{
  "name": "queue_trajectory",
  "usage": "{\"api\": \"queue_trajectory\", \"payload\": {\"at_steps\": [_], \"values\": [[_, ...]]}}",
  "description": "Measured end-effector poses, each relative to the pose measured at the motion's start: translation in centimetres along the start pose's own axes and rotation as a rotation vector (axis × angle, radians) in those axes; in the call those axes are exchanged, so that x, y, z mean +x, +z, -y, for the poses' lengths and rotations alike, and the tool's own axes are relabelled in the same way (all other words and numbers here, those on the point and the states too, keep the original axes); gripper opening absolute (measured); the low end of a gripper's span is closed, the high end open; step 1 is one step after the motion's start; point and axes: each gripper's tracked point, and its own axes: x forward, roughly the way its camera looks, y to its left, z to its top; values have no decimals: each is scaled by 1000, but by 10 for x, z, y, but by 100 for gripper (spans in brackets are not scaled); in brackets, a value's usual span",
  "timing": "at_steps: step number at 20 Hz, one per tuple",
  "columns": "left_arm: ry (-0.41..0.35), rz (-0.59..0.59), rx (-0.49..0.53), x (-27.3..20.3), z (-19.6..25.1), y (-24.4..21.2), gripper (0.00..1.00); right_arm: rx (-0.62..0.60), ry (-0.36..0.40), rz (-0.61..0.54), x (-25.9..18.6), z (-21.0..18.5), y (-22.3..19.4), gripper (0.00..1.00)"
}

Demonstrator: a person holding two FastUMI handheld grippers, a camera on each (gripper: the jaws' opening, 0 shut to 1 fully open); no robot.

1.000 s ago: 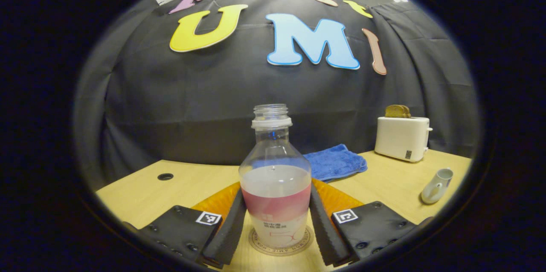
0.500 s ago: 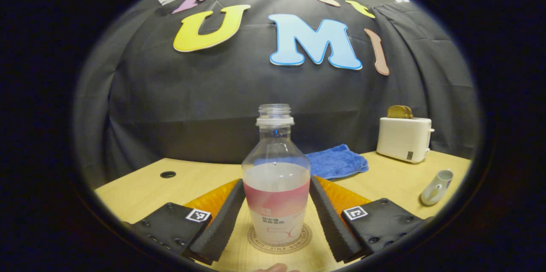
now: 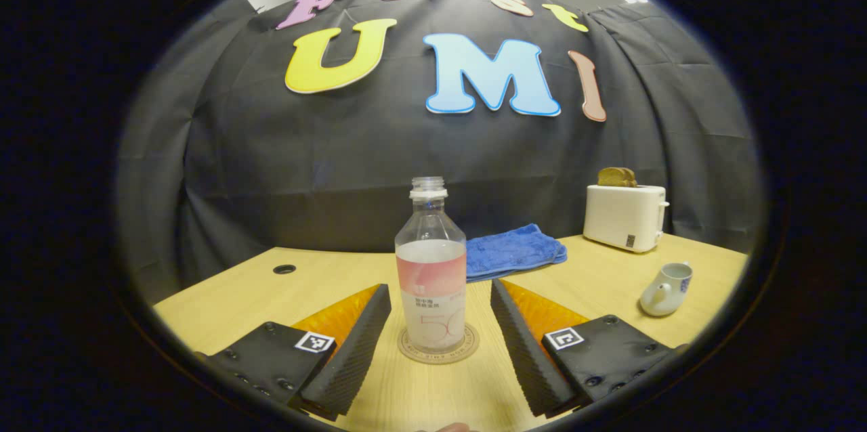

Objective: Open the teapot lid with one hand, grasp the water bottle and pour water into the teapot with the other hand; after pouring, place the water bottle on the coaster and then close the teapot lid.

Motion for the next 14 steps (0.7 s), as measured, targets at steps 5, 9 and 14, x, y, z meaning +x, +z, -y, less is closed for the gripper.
{"api": "queue_trajectory", "payload": {"at_steps": [5,9,14], "values": [[-53,36,-32,-69,29,17,100,4,-16,70,46,12,28,2],[-73,60,-59,-106,39,24,100,-10,-42,106,85,22,42,2],[-70,4,-86,-120,37,-3,100,-12,-60,99,150,28,32,2]]}}
